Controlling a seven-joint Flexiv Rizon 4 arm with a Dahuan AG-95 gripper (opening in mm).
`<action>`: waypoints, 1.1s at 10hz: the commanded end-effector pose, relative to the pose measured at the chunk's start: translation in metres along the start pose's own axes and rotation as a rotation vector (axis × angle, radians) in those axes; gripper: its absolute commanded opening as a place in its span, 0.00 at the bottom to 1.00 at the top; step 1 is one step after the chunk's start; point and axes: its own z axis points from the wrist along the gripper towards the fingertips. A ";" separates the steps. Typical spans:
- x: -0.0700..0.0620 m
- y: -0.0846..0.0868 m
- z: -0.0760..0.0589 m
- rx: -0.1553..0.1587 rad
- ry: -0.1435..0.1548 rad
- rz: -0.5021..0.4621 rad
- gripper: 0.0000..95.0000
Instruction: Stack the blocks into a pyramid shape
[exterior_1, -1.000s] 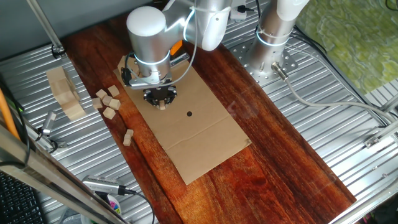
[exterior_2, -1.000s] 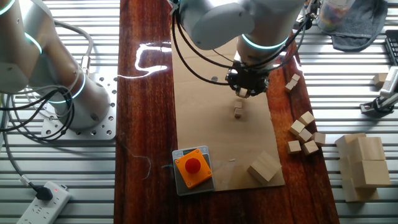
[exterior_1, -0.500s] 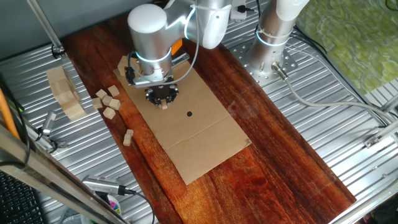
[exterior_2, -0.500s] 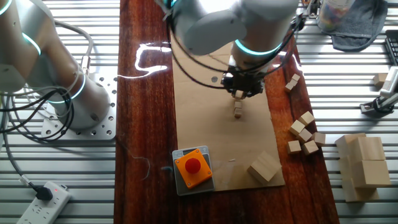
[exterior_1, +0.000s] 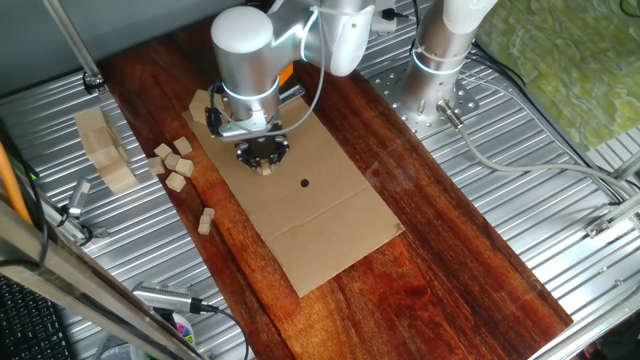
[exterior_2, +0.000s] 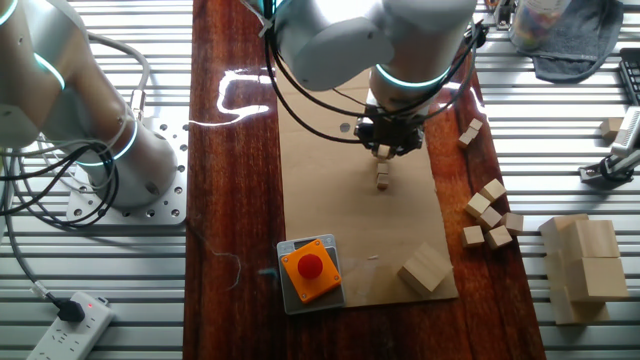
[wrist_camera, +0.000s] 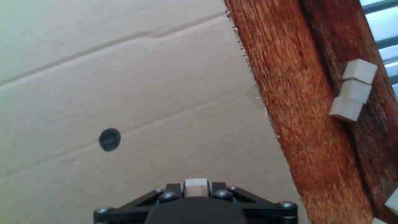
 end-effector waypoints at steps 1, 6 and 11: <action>0.001 0.000 0.000 0.009 0.005 0.002 0.00; 0.008 -0.003 0.005 0.021 0.009 -0.016 0.00; 0.009 -0.003 0.005 0.024 0.011 -0.024 0.00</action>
